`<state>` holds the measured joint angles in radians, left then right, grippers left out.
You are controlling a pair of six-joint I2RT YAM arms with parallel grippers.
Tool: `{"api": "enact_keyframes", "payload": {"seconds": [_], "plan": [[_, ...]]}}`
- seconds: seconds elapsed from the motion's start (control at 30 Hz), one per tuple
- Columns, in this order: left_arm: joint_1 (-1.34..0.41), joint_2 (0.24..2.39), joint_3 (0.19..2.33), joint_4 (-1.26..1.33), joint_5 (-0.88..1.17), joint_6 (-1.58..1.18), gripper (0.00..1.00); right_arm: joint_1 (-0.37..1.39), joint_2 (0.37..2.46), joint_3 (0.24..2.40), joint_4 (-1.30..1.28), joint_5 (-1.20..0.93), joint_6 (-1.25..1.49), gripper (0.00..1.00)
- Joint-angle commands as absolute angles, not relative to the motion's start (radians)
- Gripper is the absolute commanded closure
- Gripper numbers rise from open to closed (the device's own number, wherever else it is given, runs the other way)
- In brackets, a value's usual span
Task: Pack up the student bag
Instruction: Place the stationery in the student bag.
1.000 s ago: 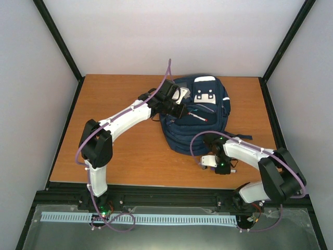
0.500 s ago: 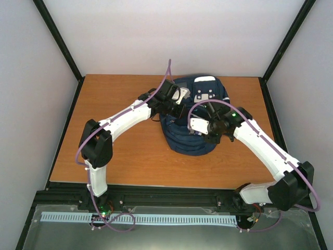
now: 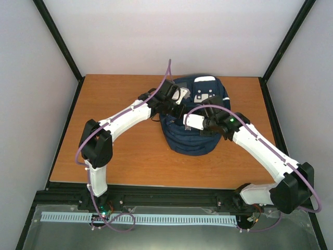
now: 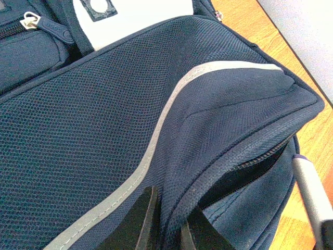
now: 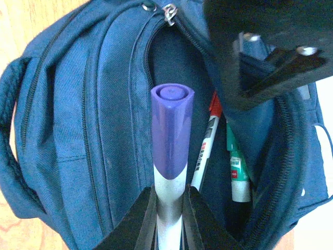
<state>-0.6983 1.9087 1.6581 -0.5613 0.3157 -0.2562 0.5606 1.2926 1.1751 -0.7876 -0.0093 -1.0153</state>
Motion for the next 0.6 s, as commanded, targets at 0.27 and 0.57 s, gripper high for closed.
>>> {"api": "enact_keyframes", "payload": {"seconds": [0.27, 0.57], "plan": [[-0.699, 1.871, 1.717, -0.574, 0.365, -0.281, 0.92, 0.574, 1.285, 1.034, -0.524, 0.039, -1.132, 0.96], [-0.699, 1.875, 1.718, -0.574, 0.374, -0.283, 0.92, 0.575, 1.311, 1.079, -0.543, -0.007, -1.141, 0.96]]}}
